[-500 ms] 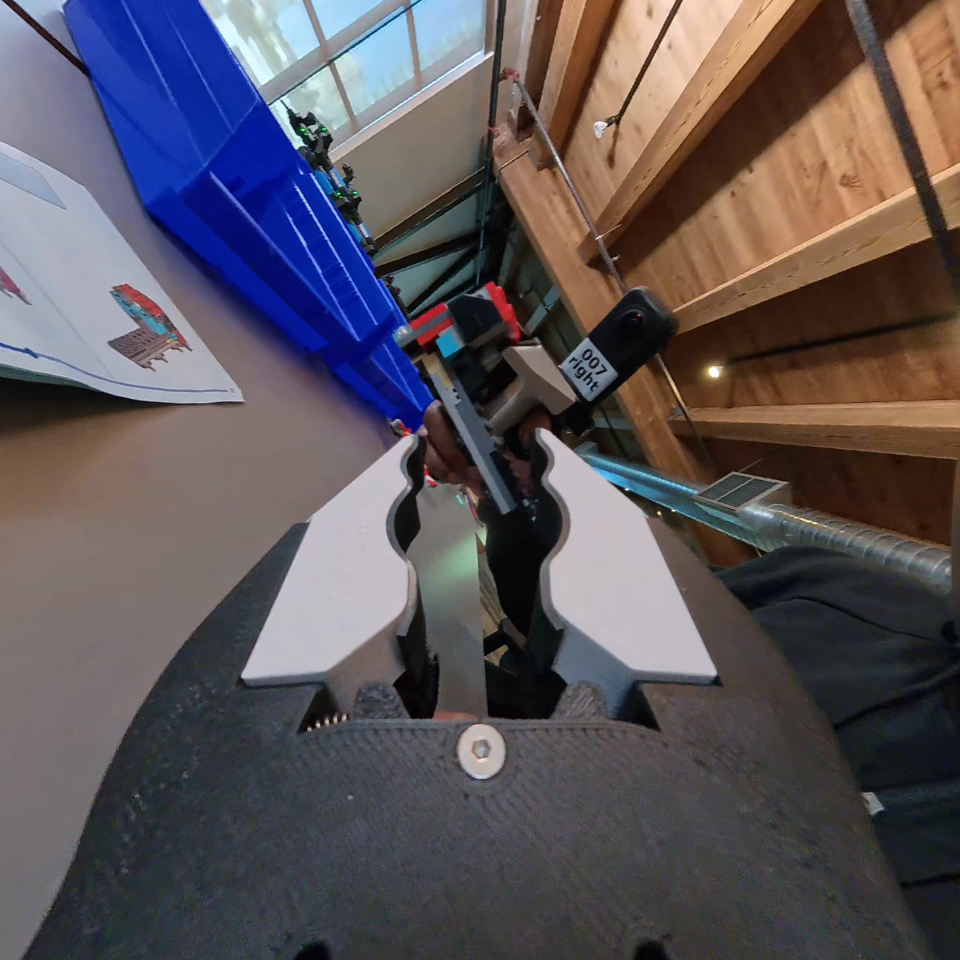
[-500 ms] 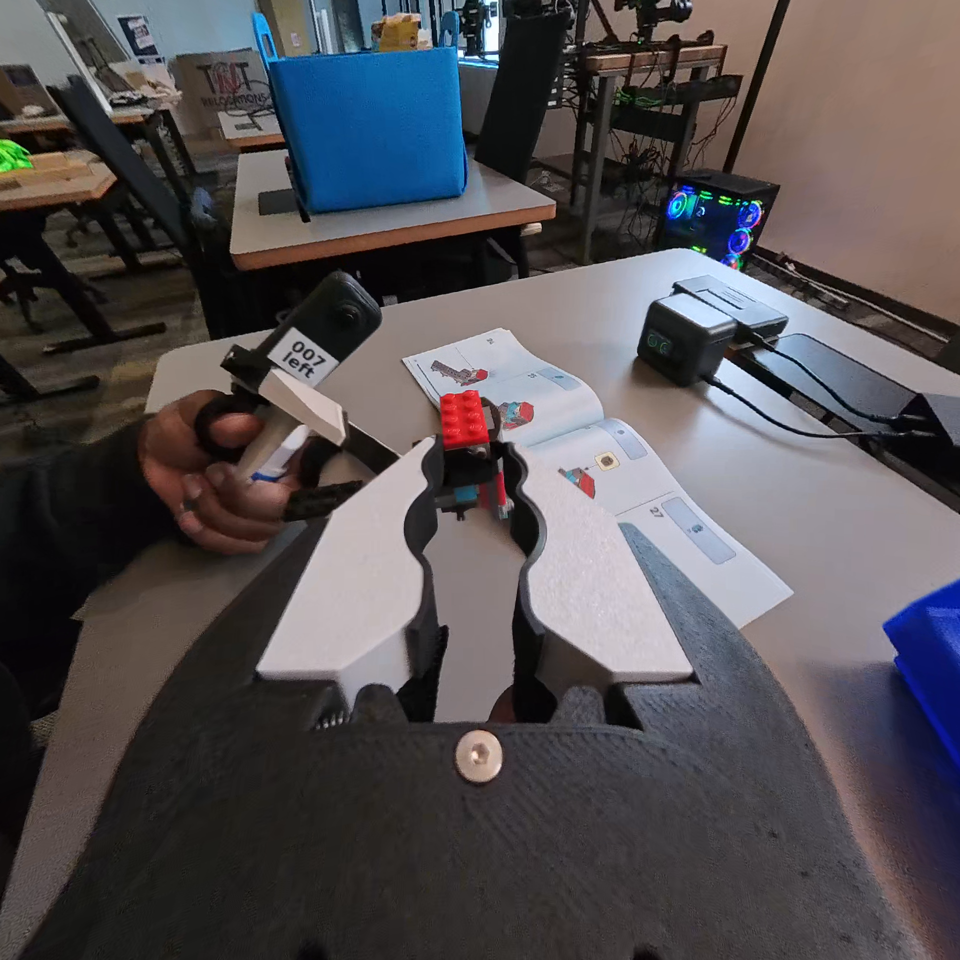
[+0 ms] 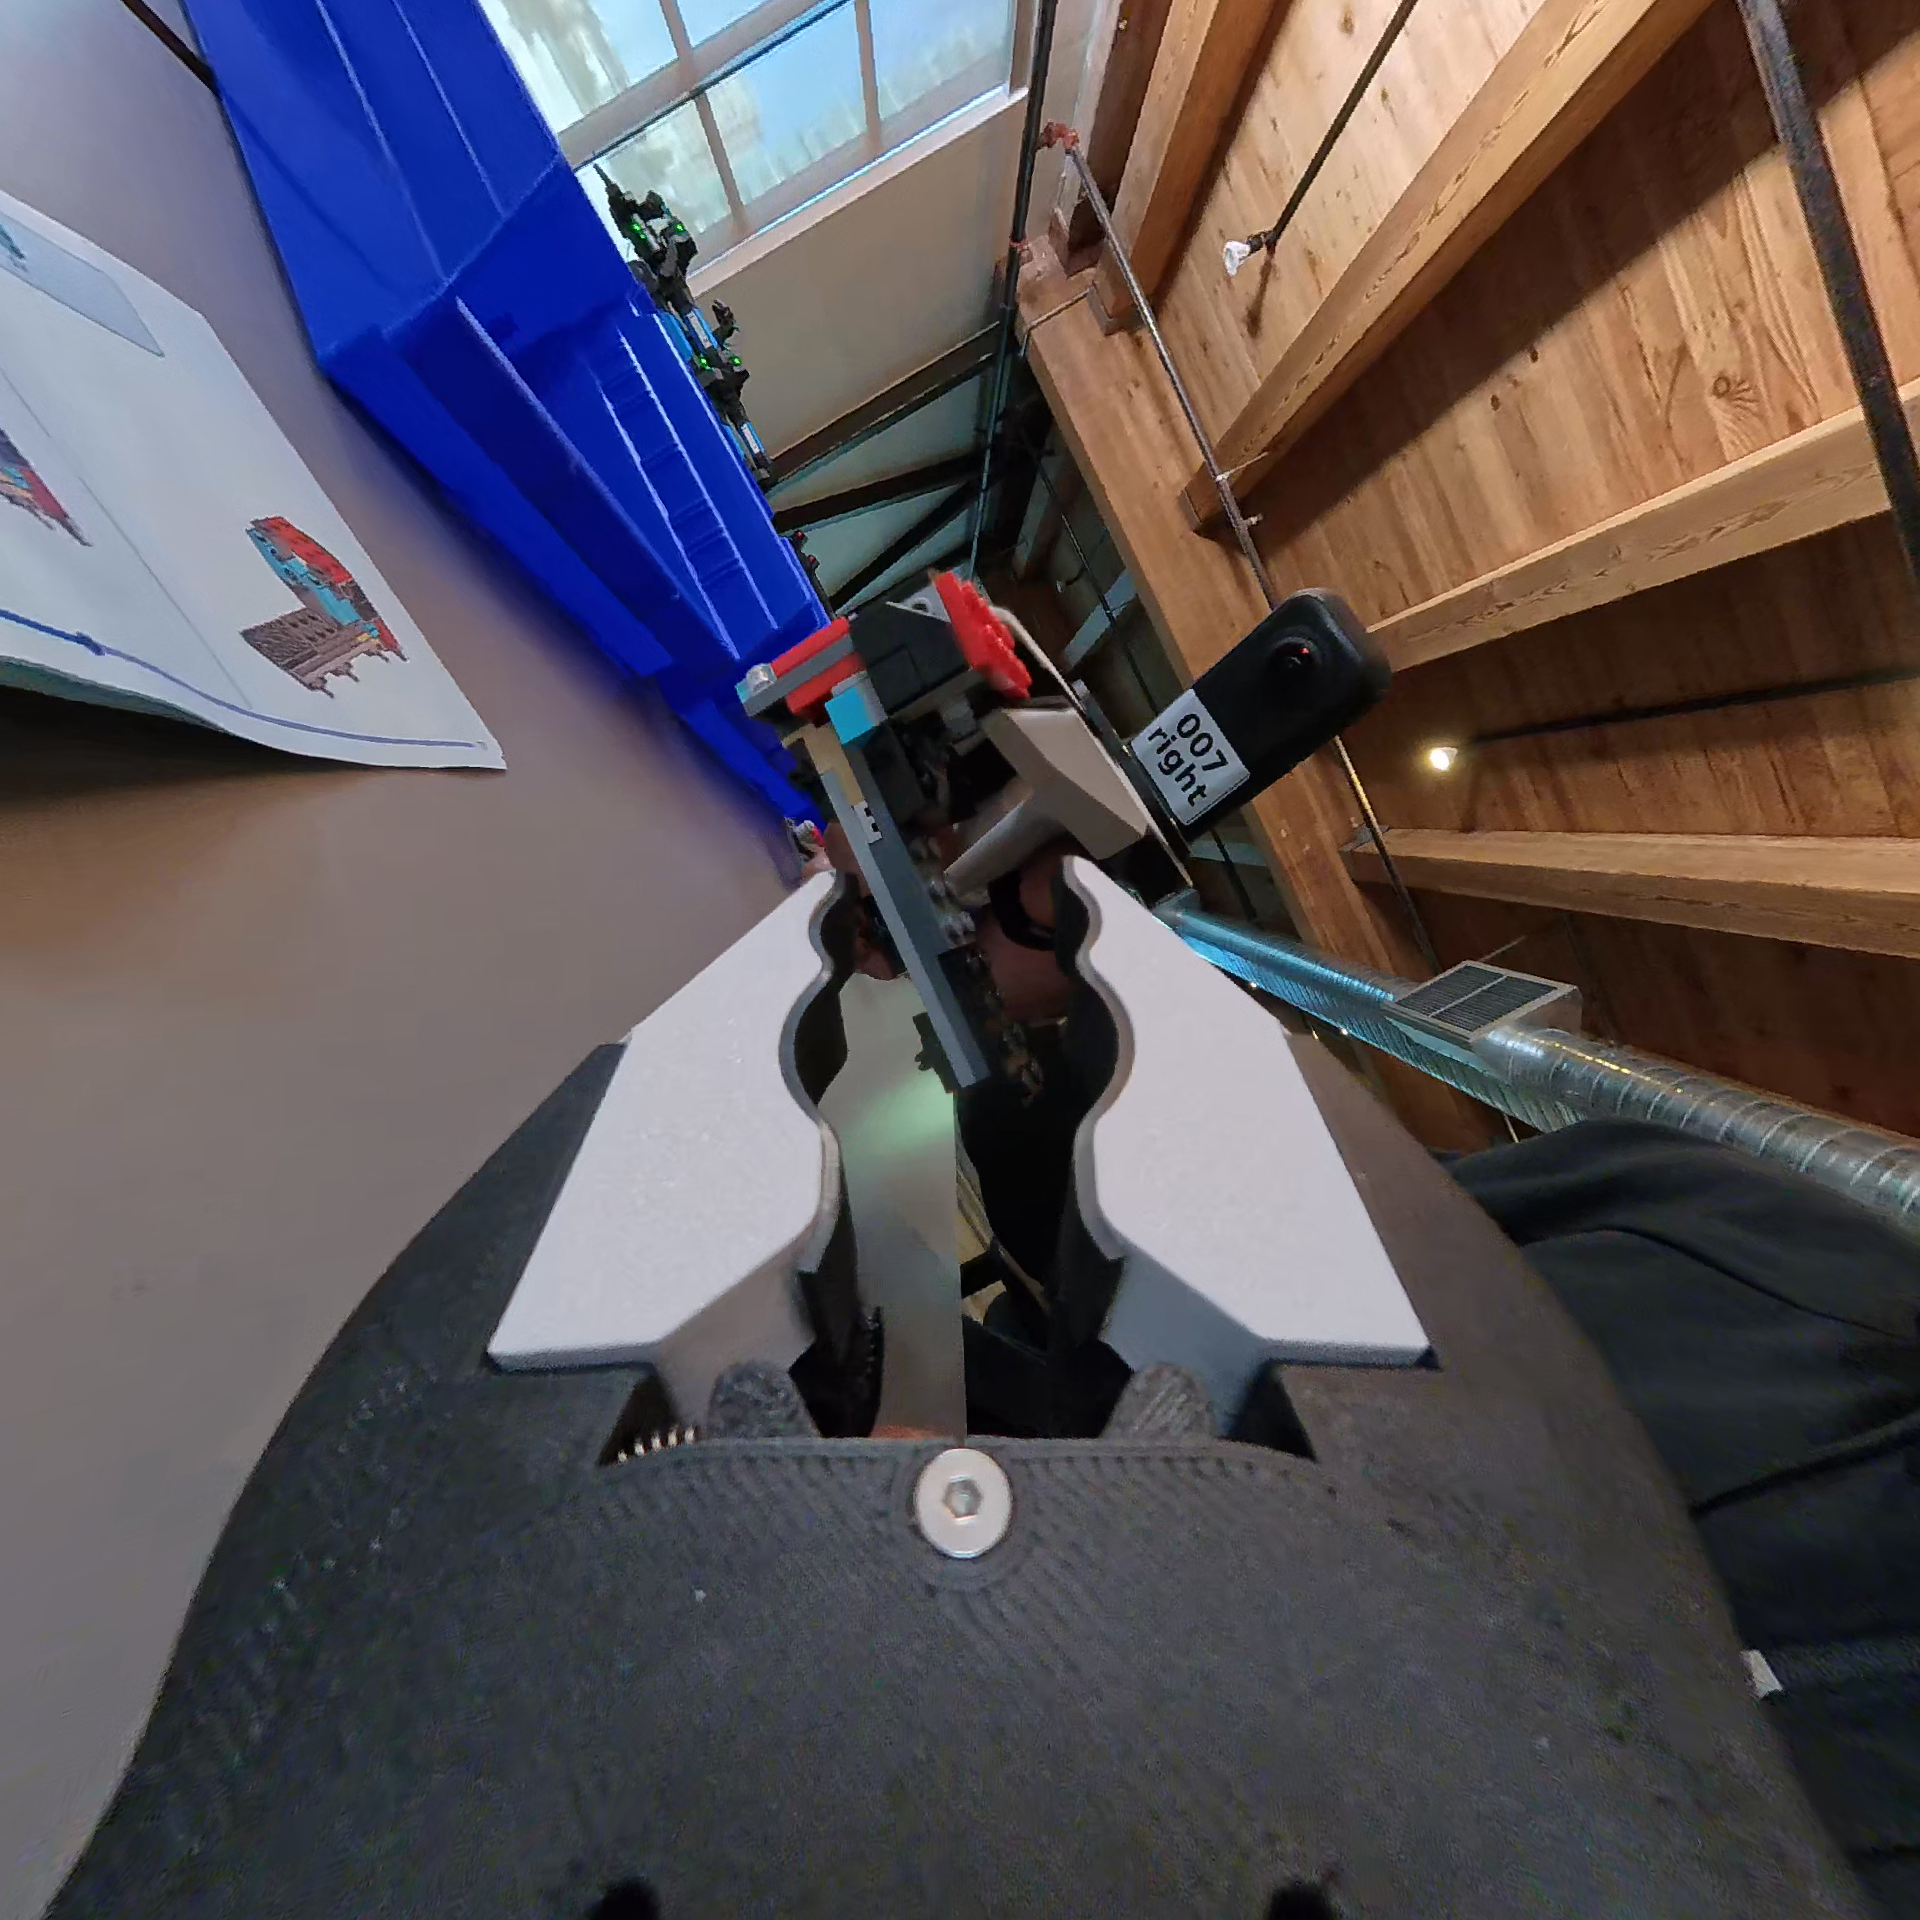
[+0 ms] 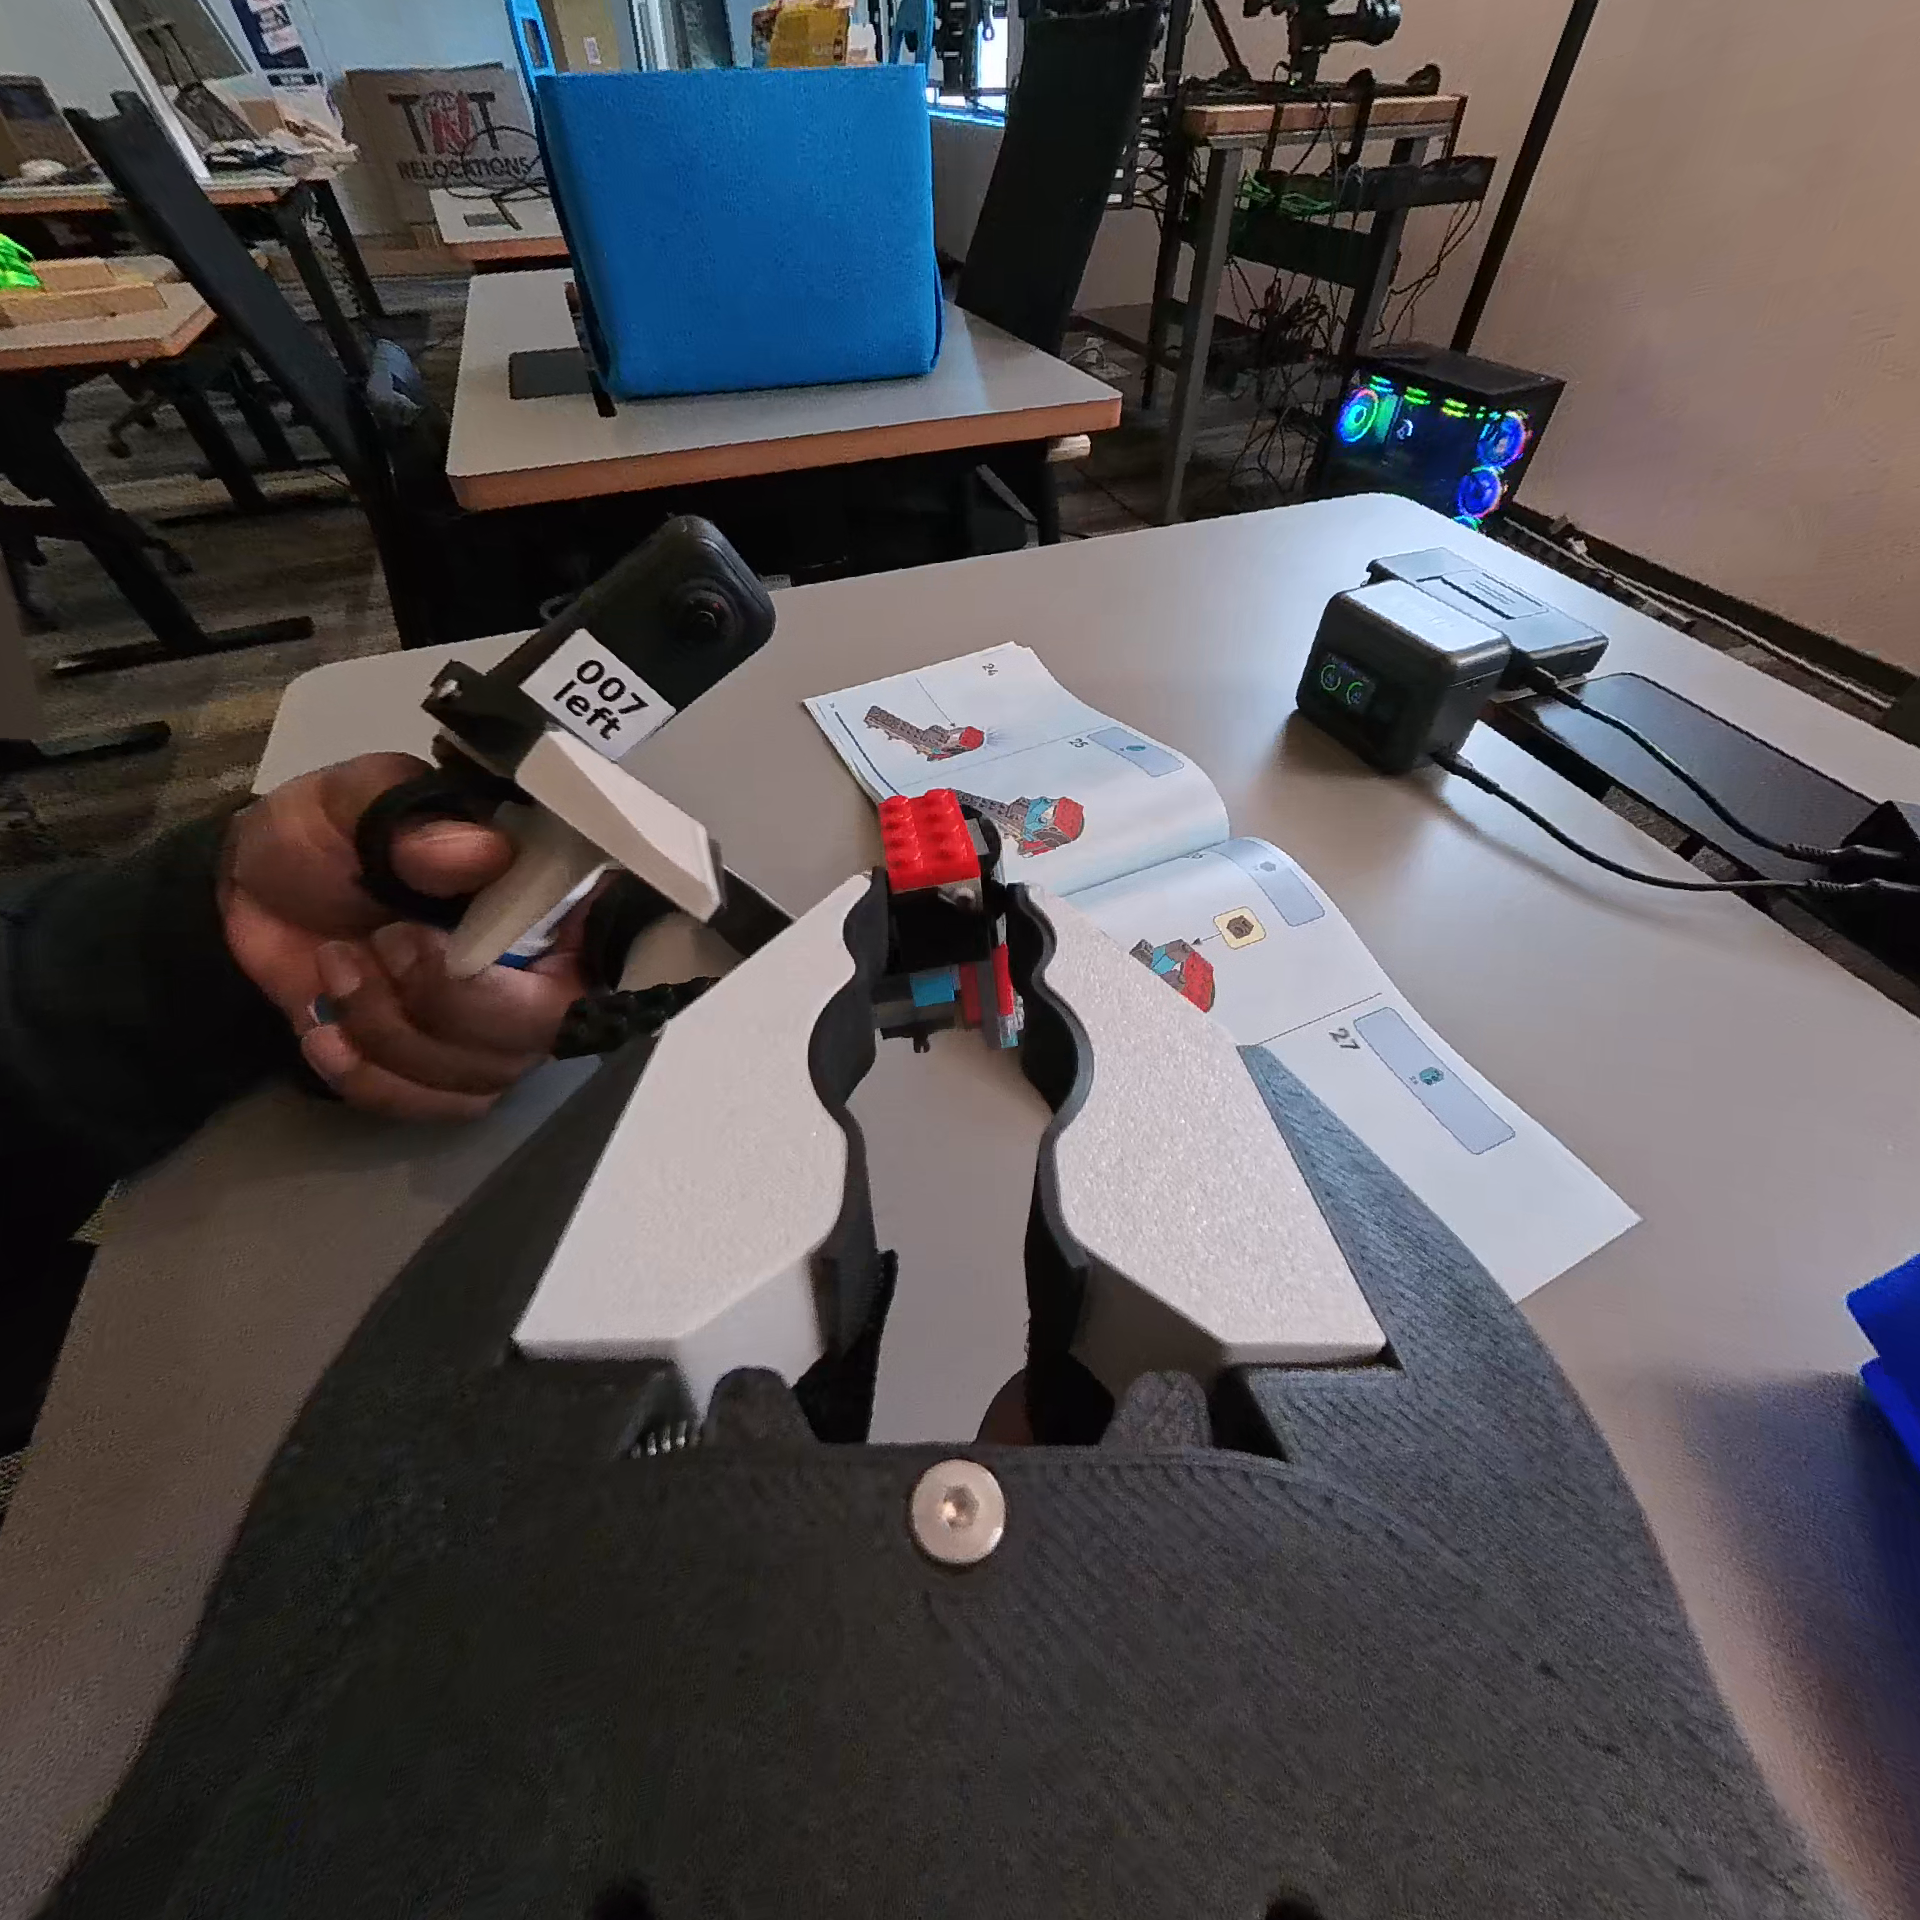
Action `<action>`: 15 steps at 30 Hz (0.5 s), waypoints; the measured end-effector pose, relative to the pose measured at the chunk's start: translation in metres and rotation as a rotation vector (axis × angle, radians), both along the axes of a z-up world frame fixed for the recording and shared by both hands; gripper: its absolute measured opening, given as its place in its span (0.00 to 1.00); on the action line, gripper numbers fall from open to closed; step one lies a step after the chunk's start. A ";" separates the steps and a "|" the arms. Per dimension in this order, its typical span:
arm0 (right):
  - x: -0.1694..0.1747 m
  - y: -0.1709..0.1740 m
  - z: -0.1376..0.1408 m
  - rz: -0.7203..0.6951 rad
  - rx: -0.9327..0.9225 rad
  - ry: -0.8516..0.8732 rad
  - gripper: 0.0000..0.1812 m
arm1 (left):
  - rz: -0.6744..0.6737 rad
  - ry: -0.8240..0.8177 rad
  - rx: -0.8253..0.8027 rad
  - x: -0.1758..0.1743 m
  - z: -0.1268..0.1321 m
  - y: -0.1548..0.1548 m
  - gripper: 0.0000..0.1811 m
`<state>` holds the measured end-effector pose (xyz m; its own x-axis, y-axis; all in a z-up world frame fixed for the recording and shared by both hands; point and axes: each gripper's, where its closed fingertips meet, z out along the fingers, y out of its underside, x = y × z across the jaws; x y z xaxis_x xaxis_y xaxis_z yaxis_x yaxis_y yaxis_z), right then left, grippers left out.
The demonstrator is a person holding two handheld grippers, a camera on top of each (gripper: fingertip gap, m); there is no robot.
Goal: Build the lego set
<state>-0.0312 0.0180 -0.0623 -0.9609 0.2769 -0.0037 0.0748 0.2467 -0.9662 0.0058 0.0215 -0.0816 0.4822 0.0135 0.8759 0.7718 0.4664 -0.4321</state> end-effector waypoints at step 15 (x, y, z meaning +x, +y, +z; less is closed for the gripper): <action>0.011 -0.005 0.007 0.054 -0.048 0.013 0.12 | 0.015 0.005 -0.040 0.001 -0.003 0.000 0.13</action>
<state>-0.0198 0.0128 -0.0551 -0.9744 0.2248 -0.0031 0.0500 0.2034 -0.9778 0.0064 0.0219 -0.0850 0.4864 0.0555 0.8720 0.7623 0.4606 -0.4546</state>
